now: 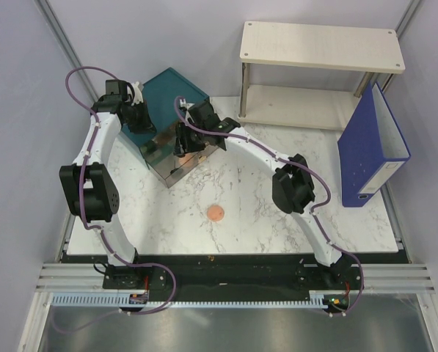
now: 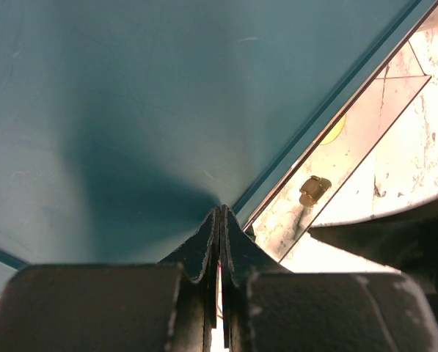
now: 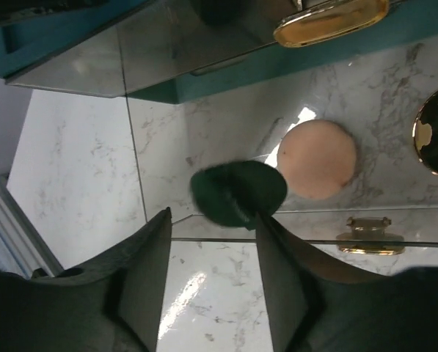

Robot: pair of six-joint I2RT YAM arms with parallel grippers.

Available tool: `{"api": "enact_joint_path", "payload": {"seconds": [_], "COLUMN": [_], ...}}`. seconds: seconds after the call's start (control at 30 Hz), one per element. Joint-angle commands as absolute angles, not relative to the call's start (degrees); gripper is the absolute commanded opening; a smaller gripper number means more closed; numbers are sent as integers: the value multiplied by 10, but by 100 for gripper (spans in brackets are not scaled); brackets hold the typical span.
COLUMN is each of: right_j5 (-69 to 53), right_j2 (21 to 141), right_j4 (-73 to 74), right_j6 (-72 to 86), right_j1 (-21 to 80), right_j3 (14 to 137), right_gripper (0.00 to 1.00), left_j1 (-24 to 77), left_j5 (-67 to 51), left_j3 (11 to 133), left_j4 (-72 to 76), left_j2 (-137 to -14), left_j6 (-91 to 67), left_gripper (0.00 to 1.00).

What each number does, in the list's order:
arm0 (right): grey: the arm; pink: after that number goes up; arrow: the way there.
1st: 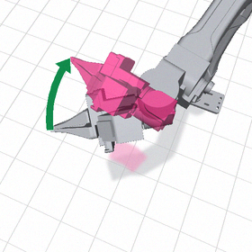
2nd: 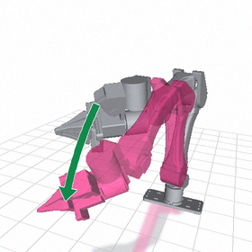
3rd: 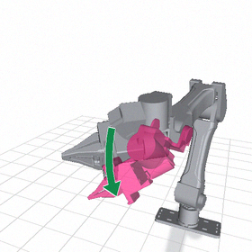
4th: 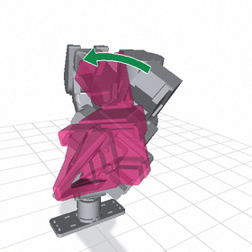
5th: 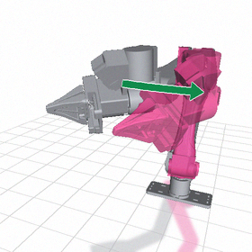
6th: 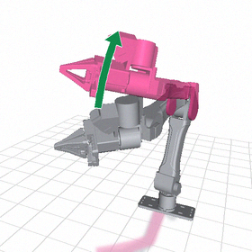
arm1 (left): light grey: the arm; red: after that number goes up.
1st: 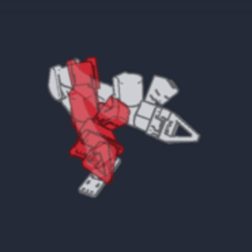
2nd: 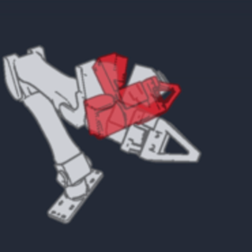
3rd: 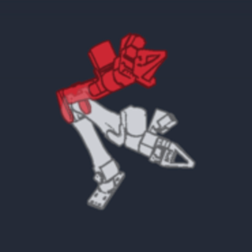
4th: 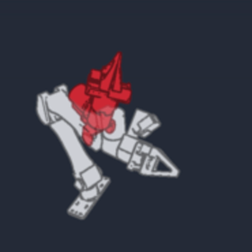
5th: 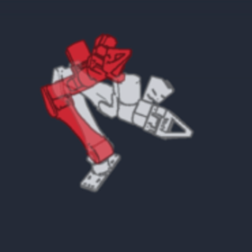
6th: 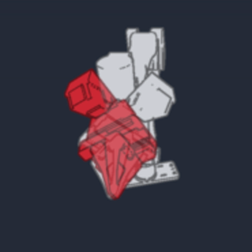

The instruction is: Organize the makeup

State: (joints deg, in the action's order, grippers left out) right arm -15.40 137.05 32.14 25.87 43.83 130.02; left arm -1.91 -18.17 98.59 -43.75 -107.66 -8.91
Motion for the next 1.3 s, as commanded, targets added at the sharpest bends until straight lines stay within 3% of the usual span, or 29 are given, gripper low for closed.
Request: {"api": "enact_joint_path", "payload": {"seconds": [0.0, 0.07, 0.37, 0.67, 0.97, 1.27], "right_j5": [-162, -155, -135, -98, -98, -93], "right_j2": [1365, 1356, 1252, 1100, 1092, 1131], "right_j4": [301, 292, 292, 367, 359, 331], "right_j6": [284, 285, 243, 180, 190, 197], "right_j1": [439, 439, 433, 452, 512, 516], "right_j3": [1312, 1297, 1213, 934, 807, 798], "right_gripper": [61, 65, 64, 61, 63, 62], "left_j1": [-12, -11, -12, -11, -12, -12], "left_j5": [-147, -146, -150, -142, -147, -151], "left_j3": [933, 933, 935, 933, 919, 920], "left_j4": [-617, -616, -617, -615, -609, -609], "left_j2": [-1114, -1114, -1114, -1115, -1114, -1114], "left_j6": [-63, -63, -65, -66, -67, -66], "left_gripper": [4, 5, 5, 6, 9, 10]}}
